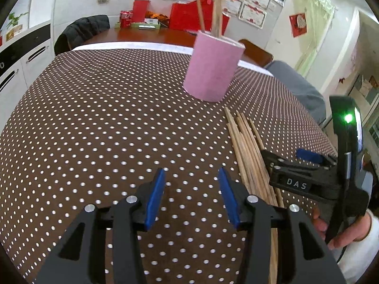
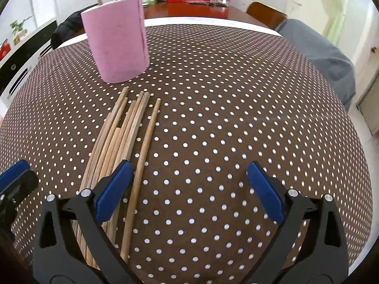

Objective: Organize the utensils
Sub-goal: 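Move both open tools back down to the chopstick pile, then grasp a chopstick with the right tool while the left tool grasps another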

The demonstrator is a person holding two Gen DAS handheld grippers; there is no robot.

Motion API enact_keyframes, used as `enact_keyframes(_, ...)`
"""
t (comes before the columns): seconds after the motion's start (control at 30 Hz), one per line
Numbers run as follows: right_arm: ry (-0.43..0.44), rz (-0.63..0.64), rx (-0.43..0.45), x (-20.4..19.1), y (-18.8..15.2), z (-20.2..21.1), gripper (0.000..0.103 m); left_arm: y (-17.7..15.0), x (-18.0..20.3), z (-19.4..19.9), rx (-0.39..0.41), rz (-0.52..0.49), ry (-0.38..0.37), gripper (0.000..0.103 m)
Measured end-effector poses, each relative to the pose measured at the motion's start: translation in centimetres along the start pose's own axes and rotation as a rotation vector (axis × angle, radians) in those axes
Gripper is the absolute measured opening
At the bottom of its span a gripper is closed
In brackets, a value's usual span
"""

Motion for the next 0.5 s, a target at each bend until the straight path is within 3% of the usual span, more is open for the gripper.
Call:
enact_keyframes(0.07, 0.043, 0.04, -0.008, -0.4, 0.3, 0.1, 0.078, 0.0, 0.5, -0.5, -0.024, 0.002, -0.006, 0.047)
enact_keyframes(0.13, 0.099, 0.108, 0.022, -1.5, 0.5, 0.7, 0.031, 0.2, 1.3, -0.8, -0.036, 0.001, -0.027, 0.047)
enact_keyframes(0.2, 0.11, 0.145, 0.046, -1.9, 0.0, 1.2, 0.025, 0.4, 1.9, -1.0, -0.041, -0.008, -0.038, 0.047)
enact_keyframes(0.23, 0.14, 0.14, 0.045, -2.0, 0.0, 1.3, 0.015, 0.6, 2.3, -1.1, -0.044, -0.017, -0.044, 0.047)
enact_keyframes(0.27, 0.167, 0.118, 0.041, -1.7, 0.1, 1.4, 0.012, 0.7, 2.6, -1.2, -0.049, -0.026, -0.045, 0.048)
enact_keyframes(0.5, 0.32, -0.008, 0.006, 0.0, 0.1, 1.1, 0.006, 1.1, 4.1, -2.8, -0.094, -0.076, -0.014, 0.052)
Point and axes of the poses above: each gripper's, at about its wrist camera, not at the fingertips, and z roughly against the way its jaws point, x to its right, y to its top, the point moved 8 cm from there along -z, roughly the way its jaws point, and after that the axes turned 6 degrees about -z, right-handed, at the moved point
